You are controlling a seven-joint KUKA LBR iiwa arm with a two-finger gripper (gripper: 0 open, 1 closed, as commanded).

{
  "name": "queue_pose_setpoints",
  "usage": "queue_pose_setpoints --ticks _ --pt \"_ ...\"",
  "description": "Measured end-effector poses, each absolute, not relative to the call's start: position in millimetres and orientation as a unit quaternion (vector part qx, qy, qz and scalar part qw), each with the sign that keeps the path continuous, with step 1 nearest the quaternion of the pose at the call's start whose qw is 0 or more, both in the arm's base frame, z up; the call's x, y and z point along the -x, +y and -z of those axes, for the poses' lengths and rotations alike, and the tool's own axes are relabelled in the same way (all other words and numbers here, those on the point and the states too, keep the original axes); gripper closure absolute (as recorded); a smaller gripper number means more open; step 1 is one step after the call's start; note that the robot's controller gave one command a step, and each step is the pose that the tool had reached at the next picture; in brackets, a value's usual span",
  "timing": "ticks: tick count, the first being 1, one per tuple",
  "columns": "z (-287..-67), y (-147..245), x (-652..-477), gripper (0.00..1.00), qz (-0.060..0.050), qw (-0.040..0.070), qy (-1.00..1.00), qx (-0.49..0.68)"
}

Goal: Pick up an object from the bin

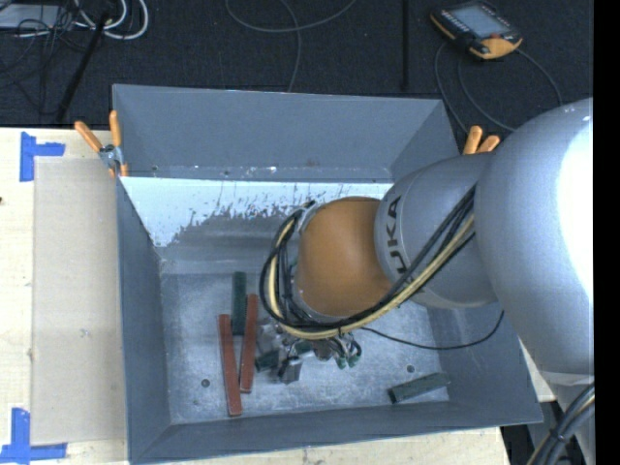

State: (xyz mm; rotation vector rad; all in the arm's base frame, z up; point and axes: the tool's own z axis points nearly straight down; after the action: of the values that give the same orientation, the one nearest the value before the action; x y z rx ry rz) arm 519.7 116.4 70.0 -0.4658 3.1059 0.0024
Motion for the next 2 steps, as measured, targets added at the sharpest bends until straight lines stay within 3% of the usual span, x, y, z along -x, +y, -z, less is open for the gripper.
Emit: queue_pose_setpoints --ticks 1,2 --pt "-70 116 -519.7 1.0 -0.001 0.0 0.989 0.148" --pt "-117 101 -506.7 1.0 0.0 -0.004 0.99 0.142"
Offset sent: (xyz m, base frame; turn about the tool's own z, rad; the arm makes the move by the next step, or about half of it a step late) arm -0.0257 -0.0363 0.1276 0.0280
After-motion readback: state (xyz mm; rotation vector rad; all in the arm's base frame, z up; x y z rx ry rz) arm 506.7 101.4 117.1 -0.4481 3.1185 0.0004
